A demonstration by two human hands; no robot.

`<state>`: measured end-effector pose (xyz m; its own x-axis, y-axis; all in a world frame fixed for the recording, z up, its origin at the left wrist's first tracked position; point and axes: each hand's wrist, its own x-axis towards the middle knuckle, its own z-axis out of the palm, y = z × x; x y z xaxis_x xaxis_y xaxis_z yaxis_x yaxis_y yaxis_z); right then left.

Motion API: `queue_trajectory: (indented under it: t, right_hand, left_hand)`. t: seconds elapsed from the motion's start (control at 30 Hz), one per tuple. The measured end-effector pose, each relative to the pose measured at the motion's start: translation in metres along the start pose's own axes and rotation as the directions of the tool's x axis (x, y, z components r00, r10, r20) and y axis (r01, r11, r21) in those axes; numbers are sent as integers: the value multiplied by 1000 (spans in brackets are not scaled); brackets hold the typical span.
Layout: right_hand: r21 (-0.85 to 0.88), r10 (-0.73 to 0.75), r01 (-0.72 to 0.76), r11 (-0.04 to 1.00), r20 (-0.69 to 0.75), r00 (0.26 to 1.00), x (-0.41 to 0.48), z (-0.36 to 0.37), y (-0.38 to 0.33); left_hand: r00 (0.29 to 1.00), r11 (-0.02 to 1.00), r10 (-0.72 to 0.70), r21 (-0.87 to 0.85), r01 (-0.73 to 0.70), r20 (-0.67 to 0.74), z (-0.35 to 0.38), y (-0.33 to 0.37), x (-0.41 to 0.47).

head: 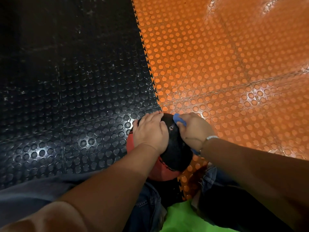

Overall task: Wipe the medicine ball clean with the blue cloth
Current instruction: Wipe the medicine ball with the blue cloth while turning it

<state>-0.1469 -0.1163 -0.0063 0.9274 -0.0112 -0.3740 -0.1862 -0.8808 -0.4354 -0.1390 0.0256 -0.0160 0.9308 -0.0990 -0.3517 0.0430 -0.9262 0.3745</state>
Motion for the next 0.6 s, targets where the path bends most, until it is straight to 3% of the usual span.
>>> queue_trajectory:
  t: [0.13, 0.17, 0.27, 0.3, 0.43, 0.47, 0.6]
  right_hand:
    - [25, -228, 228, 973, -2, 974, -17, 2, -4]
    - [14, -224, 224, 975, 18, 974, -15, -1, 2]
    - [-13, 45, -44, 999, 72, 996, 5, -9, 14]
    - [-24, 54, -53, 998, 77, 996, 7, -8, 11]
    - [-27, -284, 283, 959, -13, 959, -18, -1, -10]
    - [-19, -308, 308, 951, -12, 951, -20, -2, -7]
    - [13, 18, -18, 1000, 22, 1000, 1, -8, 7]
  left_hand:
    - [1000, 1000, -4, -14, 4, 9, -2, -4, 4]
    - [1000, 1000, 4, -18, -3, 16, -2, -5, 4]
    - [1000, 1000, 1, -27, -1, 15, -2, -3, 4]
    - [1000, 1000, -9, -27, 9, 11, -2, -2, 5]
    - [999, 999, -41, -28, 41, 3, -2, -7, 8]
    - [999, 998, -44, -37, 44, 8, -2, -7, 8]
    - [998, 998, -57, -33, 57, -2, 0, 4, 9]
